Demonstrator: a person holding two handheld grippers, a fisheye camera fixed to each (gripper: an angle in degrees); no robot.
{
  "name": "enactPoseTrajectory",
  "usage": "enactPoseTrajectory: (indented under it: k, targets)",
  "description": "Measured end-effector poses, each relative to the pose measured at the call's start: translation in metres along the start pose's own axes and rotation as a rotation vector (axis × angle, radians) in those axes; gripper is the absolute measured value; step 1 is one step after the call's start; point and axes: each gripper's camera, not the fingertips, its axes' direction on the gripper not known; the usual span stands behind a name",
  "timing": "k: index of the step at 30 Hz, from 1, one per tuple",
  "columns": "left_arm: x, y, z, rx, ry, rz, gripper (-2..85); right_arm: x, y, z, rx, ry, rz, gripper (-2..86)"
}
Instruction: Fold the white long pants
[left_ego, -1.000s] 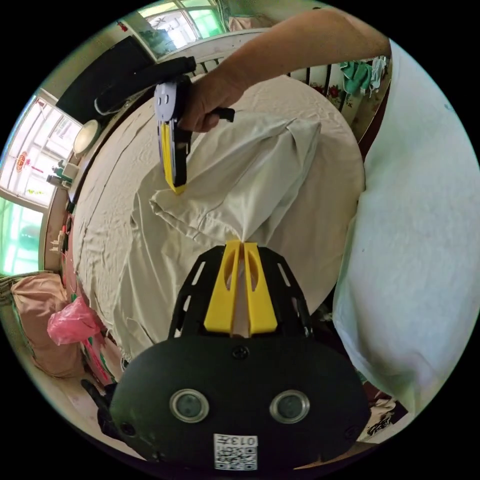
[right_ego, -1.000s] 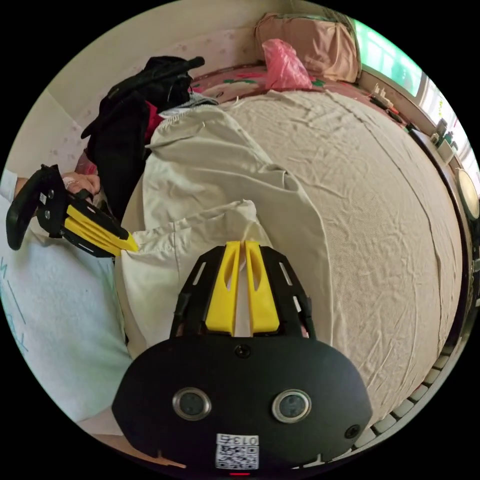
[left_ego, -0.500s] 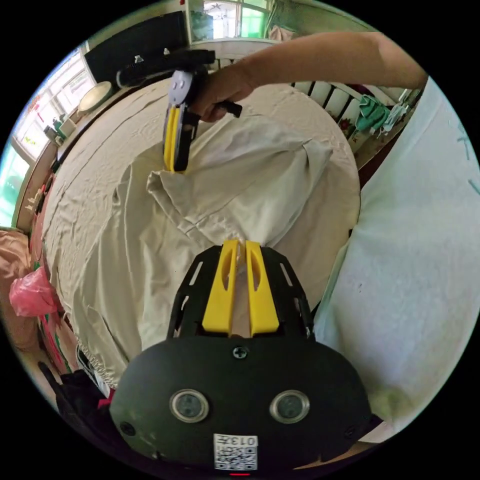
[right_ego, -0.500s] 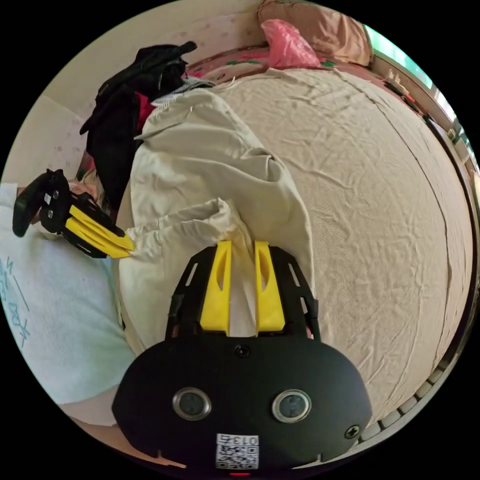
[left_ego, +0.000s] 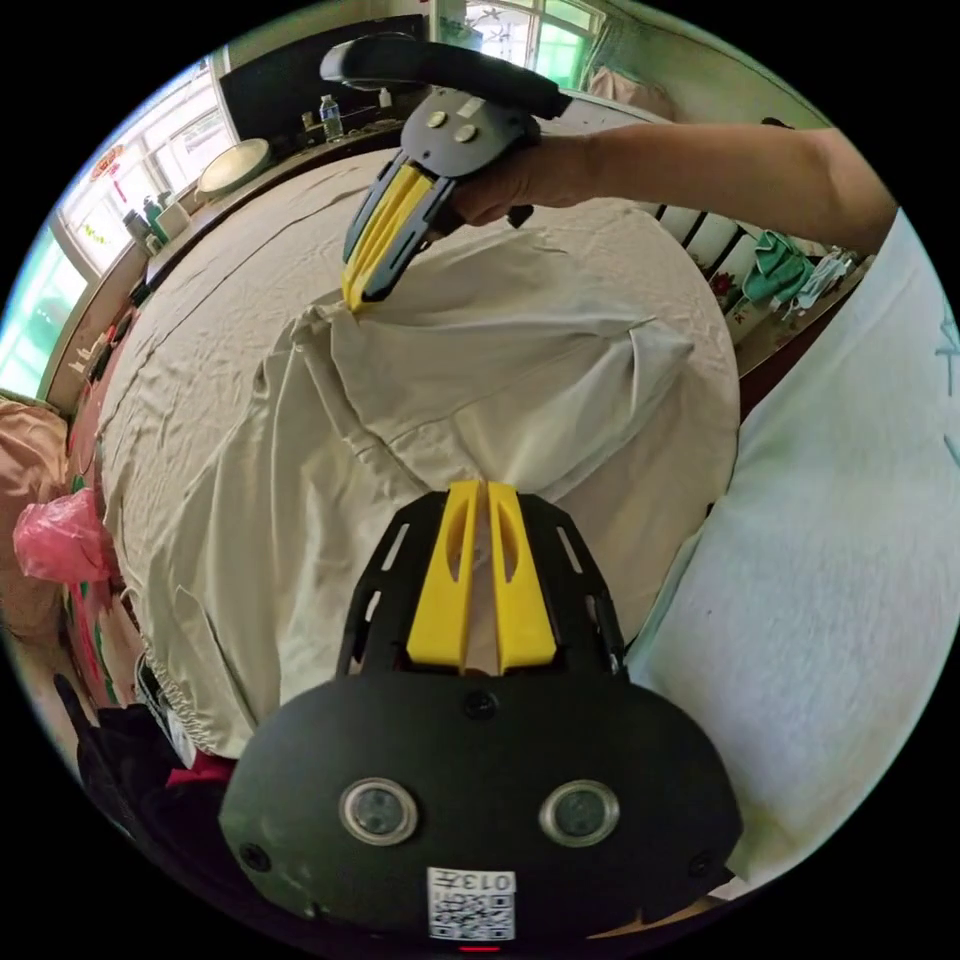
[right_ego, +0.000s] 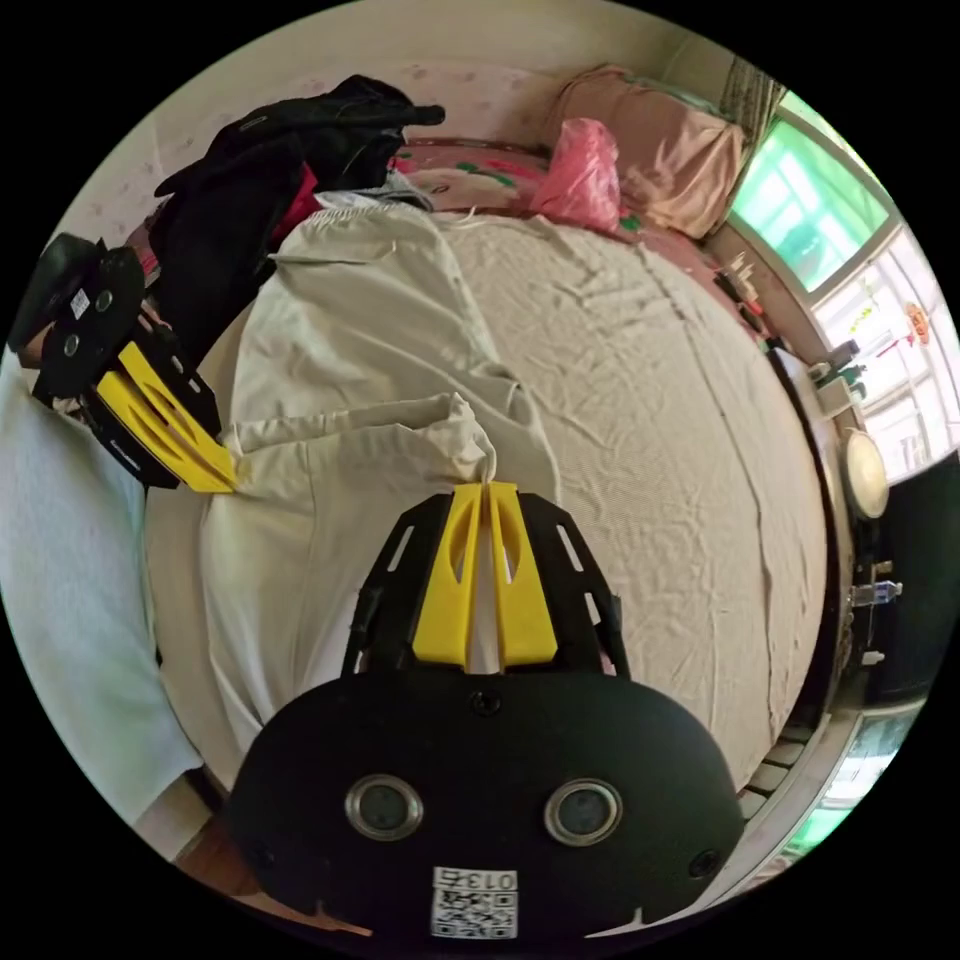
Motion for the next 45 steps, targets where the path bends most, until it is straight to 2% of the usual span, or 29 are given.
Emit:
enactPoseTrajectory:
  k: [4, 6, 10, 12, 16, 20, 22, 23, 25, 28, 30, 31, 34, 35, 37, 39, 40, 42, 45]
  targets:
    - [-0.015, 0.003, 0.022, -0.084, 0.057, -0.007, -0.1, 0.011, -0.004, 0.022, -0.025, -0.045, 0.043, 3.0]
    - [-0.02, 0.011, 0.024, -0.065, 0.081, -0.029, -0.2, 0.021, -0.002, 0.036, -0.038, -0.111, 0.098, 5.5]
    - [-0.033, 0.035, -0.011, -0.038, 0.034, -0.086, -0.2, 0.049, 0.021, -0.008, 0.083, -0.151, 0.27, 8.7]
    - [-0.037, 0.046, -0.028, 0.004, 0.017, -0.096, -0.2, 0.063, 0.058, -0.045, 0.12, -0.127, 0.393, 7.2]
    - [-0.036, 0.042, -0.036, 0.077, -0.087, -0.033, -0.2, 0.054, 0.124, -0.062, 0.037, -0.114, 0.561, 3.6]
    - [-0.042, 0.036, -0.006, -0.002, -0.07, -0.048, -0.2, 0.004, 0.16, -0.039, -0.067, -0.16, 0.641, 1.1]
    - [-0.041, 0.044, 0.009, -0.067, -0.083, -0.033, -0.3, -0.015, 0.164, -0.02, -0.123, -0.126, 0.636, 0.6]
    - [-0.041, 0.053, 0.007, -0.013, -0.1, -0.029, -0.3, -0.023, 0.167, -0.003, -0.169, -0.094, 0.632, 0.4]
    - [-0.046, 0.063, 0.005, 0.017, -0.091, -0.058, -0.3, -0.027, 0.172, 0.002, -0.128, -0.068, 0.628, 0.2]
    - [-0.06, 0.07, -0.01, -0.001, -0.062, -0.137, -0.3, -0.015, 0.166, -0.005, -0.179, -0.092, 0.668, 0.0]
    - [-0.064, 0.08, -0.029, 0.09, -0.113, -0.17, -0.3, -0.016, 0.153, -0.032, -0.068, -0.052, 0.647, 0.0]
    - [-0.067, 0.086, -0.033, 0.091, -0.131, -0.17, -0.2, -0.016, 0.149, -0.035, -0.053, -0.064, 0.646, 0.0]
    - [-0.075, 0.099, -0.005, -0.064, -0.108, -0.145, -0.2, -0.025, 0.114, -0.041, 0.041, -0.051, 0.586, 0.1]
    - [-0.08, 0.11, -0.009, 0.012, -0.103, -0.171, -0.2, -0.032, 0.097, -0.038, 0.075, -0.019, 0.536, 0.1]
    - [-0.093, 0.122, -0.009, 0.017, -0.033, -0.238, -0.1, -0.039, 0.07, -0.019, 0.036, -0.014, 0.471, 0.2]
    - [-0.104, 0.138, -0.016, 0.045, -0.026, -0.301, 0.0, -0.04, 0.048, 0.033, -0.186, -0.11, 0.407, 0.2]
    - [-0.111, 0.152, -0.026, 0.082, -0.047, -0.348, 0.2, -0.039, 0.046, 0.038, -0.211, -0.115, 0.408, 0.2]
    - [-0.123, 0.181, -0.048, 0.136, -0.1, -0.426, 0.6, -0.028, 0.043, 0.005, -0.036, -0.048, 0.467, 0.4]
    - [-0.149, 0.246, -0.084, 0.203, -0.292, -0.631, 3.2, -0.018, 0.019, -0.03, 0.146, -0.027, 0.436, 1.4]
